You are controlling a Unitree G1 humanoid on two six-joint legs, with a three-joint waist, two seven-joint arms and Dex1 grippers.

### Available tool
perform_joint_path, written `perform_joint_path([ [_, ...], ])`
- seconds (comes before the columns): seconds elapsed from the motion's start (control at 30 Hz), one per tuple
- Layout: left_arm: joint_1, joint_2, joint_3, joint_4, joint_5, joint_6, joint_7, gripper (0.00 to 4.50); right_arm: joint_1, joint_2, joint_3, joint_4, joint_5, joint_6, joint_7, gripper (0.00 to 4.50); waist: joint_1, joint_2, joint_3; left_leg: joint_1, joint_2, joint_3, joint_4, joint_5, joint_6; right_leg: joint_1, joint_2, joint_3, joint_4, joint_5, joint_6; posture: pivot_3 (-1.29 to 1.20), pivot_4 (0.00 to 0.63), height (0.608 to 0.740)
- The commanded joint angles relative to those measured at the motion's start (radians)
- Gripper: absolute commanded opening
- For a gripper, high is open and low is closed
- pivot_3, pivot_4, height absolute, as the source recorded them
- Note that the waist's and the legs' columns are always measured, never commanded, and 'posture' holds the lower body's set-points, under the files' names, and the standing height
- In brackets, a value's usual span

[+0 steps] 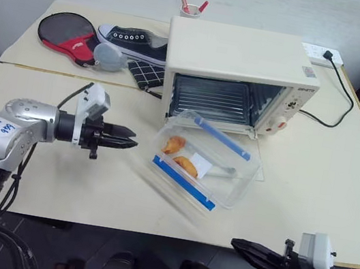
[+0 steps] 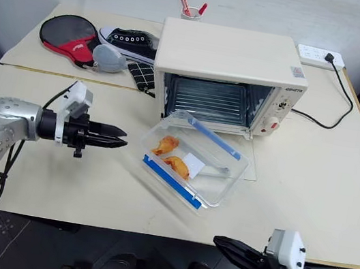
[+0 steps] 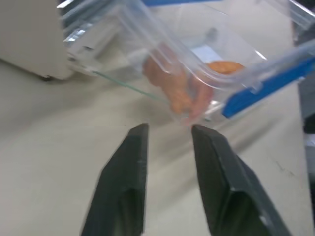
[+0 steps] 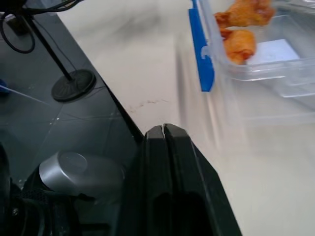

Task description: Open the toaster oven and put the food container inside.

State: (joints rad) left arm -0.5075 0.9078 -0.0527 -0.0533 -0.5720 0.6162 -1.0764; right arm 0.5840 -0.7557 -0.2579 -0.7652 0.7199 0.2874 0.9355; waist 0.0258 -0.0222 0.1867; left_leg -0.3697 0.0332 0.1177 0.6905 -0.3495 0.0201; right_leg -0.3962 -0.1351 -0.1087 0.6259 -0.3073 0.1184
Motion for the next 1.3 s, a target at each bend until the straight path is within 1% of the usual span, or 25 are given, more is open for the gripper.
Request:
perform_joint_path([
  [0.03,0.088,-0.002,-0.037,-0.07,0.081,-0.156,-0.079,0.01,-0.056,0.006,0.094,-0.03,-0.041,0.013,-0.012,0.0,-0.002,0.001,0.0,0.0,0.0,0.0,0.0,0.0,0.0,0.0,0.0,0.0,0.0,0.0,0.0,0.0,0.15,0.74],
  [0.17,0.124,-0.107,-0.032,-0.076,0.094,-0.213,-0.041,0.01,-0.165,0.027,0.201,-0.017,-0.098,0.027,-0.051,0.0,0.0,0.001,0.0,0.0,0.001,0.0,0.0,0.0,0.0,-0.001,0.0,0.0,0.0,0.0,0.0,0.0,0.15,0.74],
  [0.27,0.127,-0.163,-0.052,-0.077,0.13,-0.23,-0.007,0.01,-0.255,0.069,0.229,-0.006,-0.089,0.056,-0.115,0.0,0.001,0.001,0.0,-0.001,0.0,-0.001,0.003,0.0,0.001,-0.001,-0.001,0.0,0.0,0.0,0.0,0.0,0.15,0.74],
  [0.47,0.095,-0.263,-0.071,-0.078,0.165,-0.212,0.066,0.01,-0.328,0.098,0.19,-0.009,-0.06,0.109,-0.194,0.0,0.0,0.001,0.0,-0.002,0.0,-0.001,0.003,0.0,0.001,0.0,-0.001,-0.002,0.002,0.0,0.0,0.0,0.15,0.74],
  [0.5,0.087,-0.284,-0.073,-0.074,0.172,-0.213,0.085,0.01,-0.344,0.101,0.177,0.006,-0.076,0.106,-0.208,0.0,0.0,0.001,0.0,-0.002,0.0,-0.001,0.003,0.0,0.001,0.0,-0.001,-0.001,0.002,0.0,0.0,0.0,0.15,0.74],
  [0.6,0.052,-0.381,-0.067,-0.066,0.156,-0.173,0.171,0.01,-0.405,0.094,0.133,0.085,-0.133,0.079,-0.232,0.0,0.001,0.001,0.0,-0.001,0.0,-0.001,0.003,0.0,0.001,0.0,-0.001,-0.002,0.002,0.001,0.001,0.0,0.15,0.74],
  [0.73,0.032,-0.455,-0.08,-0.039,0.196,-0.193,0.226,0.01,-0.51,0.095,0.127,0.213,-0.19,0.029,-0.209,0.0,-0.001,0.001,0.0,-0.001,-0.001,-0.001,0.004,-0.001,0.003,0.001,-0.001,-0.001,0.001,0.001,0.002,0.0,0.15,0.74],
  [1.0,0.023,-0.518,-0.086,-0.007,0.24,-0.231,0.262,0.01,-0.648,0.074,0.145,0.415,-0.299,-0.084,-0.119,0.0,-0.003,0.001,0.0,-0.002,-0.001,0.0,0.004,-0.001,0.002,0.001,0.0,-0.002,0.0,0.001,0.002,0.0,0.15,0.74],
  [1.07,0.029,-0.524,-0.084,-0.011,0.245,-0.238,0.264,0.01,-0.666,0.064,0.129,0.44,-0.298,-0.093,-0.092,0.0,-0.001,0.001,0.0,-0.002,0.0,0.0,0.004,-0.001,0.003,0.001,0.0,-0.002,0.001,0.001,0.002,0.0,0.15,0.74],
  [1.2,0.05,-0.519,-0.08,-0.023,0.253,-0.256,0.26,0.01,-0.64,0.033,0.086,0.429,-0.257,-0.081,-0.032,0.0,-0.001,0.001,0.0,-0.002,0.0,0.0,0.004,-0.001,0.003,0.001,-0.001,-0.002,0.0,0.001,0.002,0.0,0.15,0.74],
  [1.3,0.079,-0.492,-0.08,-0.051,0.242,-0.255,0.227,0.01,-0.594,-0.004,0.033,0.421,-0.242,-0.064,-0.006,0.0,-0.001,0.001,0.0,-0.002,0.0,-0.001,0.004,-0.001,0.003,0.001,0.0,-0.002,0.0,0.002,0.002,0.0,0.15,0.74],
])
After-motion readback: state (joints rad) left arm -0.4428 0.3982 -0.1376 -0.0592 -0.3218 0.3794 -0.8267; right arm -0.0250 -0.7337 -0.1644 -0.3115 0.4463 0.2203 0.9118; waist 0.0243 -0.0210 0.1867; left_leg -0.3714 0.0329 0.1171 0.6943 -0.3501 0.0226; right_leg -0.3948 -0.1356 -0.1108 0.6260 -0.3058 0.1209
